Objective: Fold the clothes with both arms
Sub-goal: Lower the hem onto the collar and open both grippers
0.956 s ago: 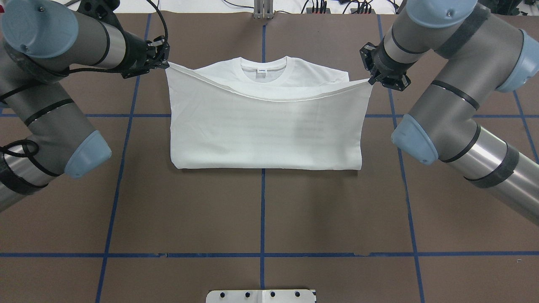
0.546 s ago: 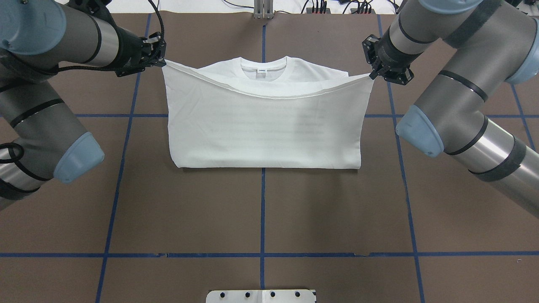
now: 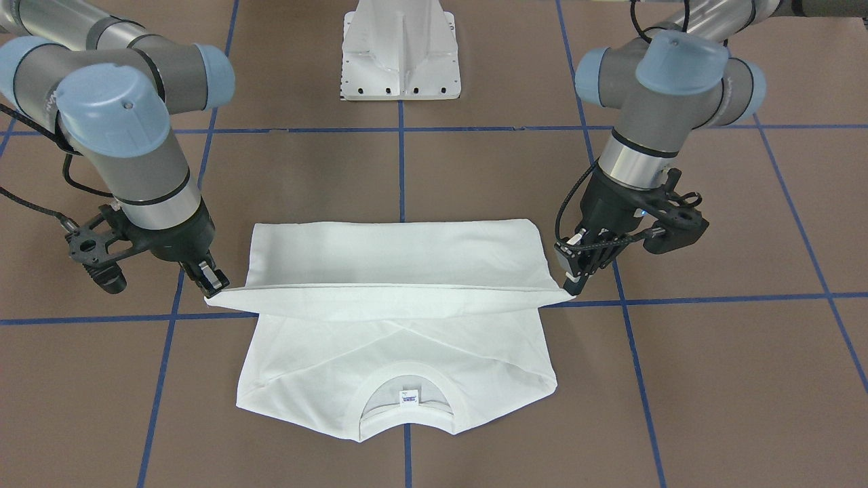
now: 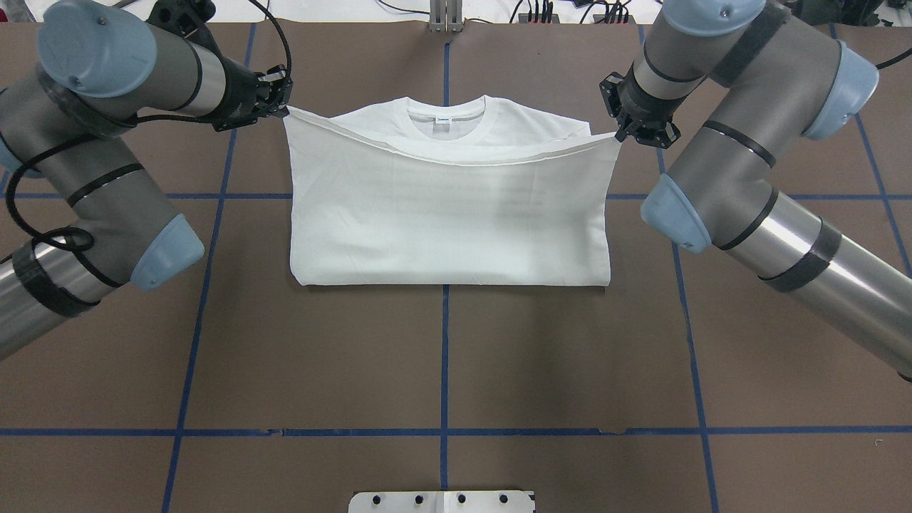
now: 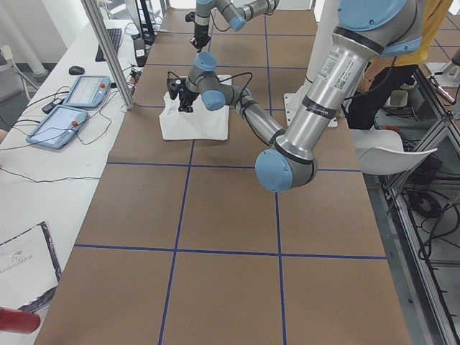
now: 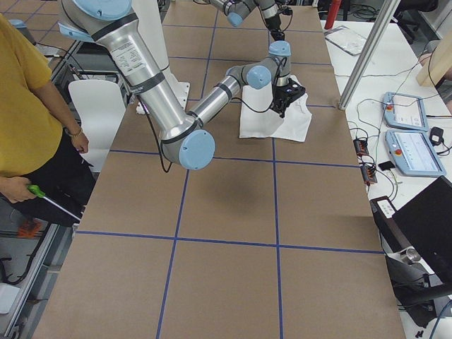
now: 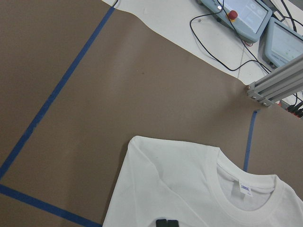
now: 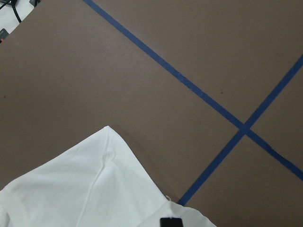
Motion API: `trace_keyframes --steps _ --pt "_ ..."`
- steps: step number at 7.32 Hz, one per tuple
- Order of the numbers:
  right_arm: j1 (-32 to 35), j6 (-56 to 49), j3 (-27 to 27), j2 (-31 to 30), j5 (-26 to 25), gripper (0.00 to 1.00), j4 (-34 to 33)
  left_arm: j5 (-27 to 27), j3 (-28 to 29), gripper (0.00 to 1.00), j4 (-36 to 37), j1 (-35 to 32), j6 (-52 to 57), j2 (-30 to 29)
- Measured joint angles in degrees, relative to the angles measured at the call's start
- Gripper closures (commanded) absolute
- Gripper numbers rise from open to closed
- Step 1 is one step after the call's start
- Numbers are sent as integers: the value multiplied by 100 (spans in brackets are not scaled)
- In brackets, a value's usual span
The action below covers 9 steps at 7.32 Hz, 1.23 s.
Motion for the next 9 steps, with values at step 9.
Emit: trace_keyframes --steps 9 --pt "-179 -33 -2342 662 -210 100 1653 180 2723 100 -2044 155 -12 -865"
